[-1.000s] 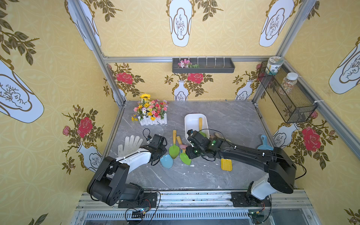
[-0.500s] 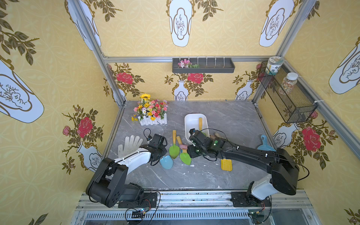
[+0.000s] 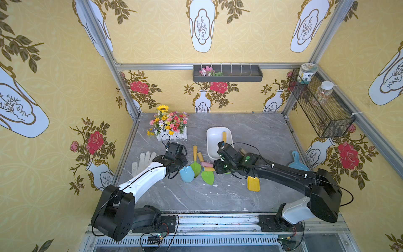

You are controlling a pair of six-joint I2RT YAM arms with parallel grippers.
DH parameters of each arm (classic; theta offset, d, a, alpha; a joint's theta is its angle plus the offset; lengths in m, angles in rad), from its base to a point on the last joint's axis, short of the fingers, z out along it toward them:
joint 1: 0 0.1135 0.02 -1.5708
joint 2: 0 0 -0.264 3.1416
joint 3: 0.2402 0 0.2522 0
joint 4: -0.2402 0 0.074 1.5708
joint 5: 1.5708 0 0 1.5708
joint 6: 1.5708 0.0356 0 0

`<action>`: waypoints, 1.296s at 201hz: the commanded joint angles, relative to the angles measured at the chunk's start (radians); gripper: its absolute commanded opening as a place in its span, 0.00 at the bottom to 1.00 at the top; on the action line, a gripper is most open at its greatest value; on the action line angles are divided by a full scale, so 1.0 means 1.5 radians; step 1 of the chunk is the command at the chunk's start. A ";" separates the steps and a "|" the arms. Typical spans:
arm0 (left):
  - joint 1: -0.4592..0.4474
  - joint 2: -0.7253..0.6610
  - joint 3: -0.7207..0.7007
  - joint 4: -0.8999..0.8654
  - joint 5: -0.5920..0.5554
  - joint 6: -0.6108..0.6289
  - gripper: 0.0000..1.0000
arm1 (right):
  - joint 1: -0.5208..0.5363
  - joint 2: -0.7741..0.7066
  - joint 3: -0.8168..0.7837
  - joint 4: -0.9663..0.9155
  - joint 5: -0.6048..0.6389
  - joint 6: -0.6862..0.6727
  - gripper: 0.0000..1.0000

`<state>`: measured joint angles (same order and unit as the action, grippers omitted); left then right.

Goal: Put the shovel into the storage box
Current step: Pick up the shovel from the center of the board, then place the shovel in the storage box.

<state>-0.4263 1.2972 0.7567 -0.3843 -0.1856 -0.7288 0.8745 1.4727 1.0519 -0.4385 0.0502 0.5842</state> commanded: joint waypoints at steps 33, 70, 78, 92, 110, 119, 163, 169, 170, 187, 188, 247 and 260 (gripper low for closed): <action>-0.006 0.030 0.071 -0.004 0.043 0.041 0.07 | -0.041 -0.049 -0.033 0.017 -0.012 0.033 0.53; -0.015 0.082 0.141 -0.004 0.056 0.050 0.06 | -0.069 -0.077 -0.049 0.002 -0.009 0.046 0.53; -0.039 0.096 0.160 -0.004 0.056 0.052 0.06 | -0.075 -0.082 -0.055 0.001 -0.009 0.049 0.53; -0.048 0.123 0.195 -0.004 0.060 0.059 0.06 | -0.080 -0.090 -0.062 0.001 -0.008 0.054 0.53; -0.057 0.164 0.245 -0.004 0.065 0.070 0.06 | -0.081 -0.100 -0.071 0.000 -0.005 0.057 0.53; -0.062 0.186 0.273 -0.004 0.067 0.078 0.05 | -0.083 -0.104 -0.075 -0.002 -0.003 0.059 0.53; -0.076 0.291 0.396 -0.013 0.089 0.104 0.04 | -0.087 -0.129 -0.091 -0.010 0.005 0.068 0.53; -0.078 0.303 0.410 -0.013 0.093 0.108 0.04 | -0.088 -0.131 -0.093 -0.011 0.007 0.069 0.53; -0.078 0.306 0.413 -0.013 0.094 0.108 0.05 | -0.089 -0.132 -0.093 -0.012 0.007 0.069 0.53; -0.084 0.341 0.452 -0.014 0.100 0.121 0.04 | -0.089 -0.140 -0.096 -0.017 0.012 0.070 0.53; -0.084 0.343 0.454 -0.014 0.100 0.122 0.04 | -0.090 -0.140 -0.096 -0.017 0.012 0.071 0.53; -0.097 0.462 0.569 -0.015 0.117 0.156 0.04 | -0.097 -0.151 -0.103 -0.024 0.023 0.073 0.53; -0.100 0.490 0.592 -0.015 0.116 0.162 0.04 | -0.098 -0.150 -0.107 -0.022 0.021 0.073 0.53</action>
<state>-0.5682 1.9701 1.6001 -0.4088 -0.0299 -0.5251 0.7292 1.2499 0.8989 -0.4763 0.0662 0.6842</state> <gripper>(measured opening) 0.233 0.530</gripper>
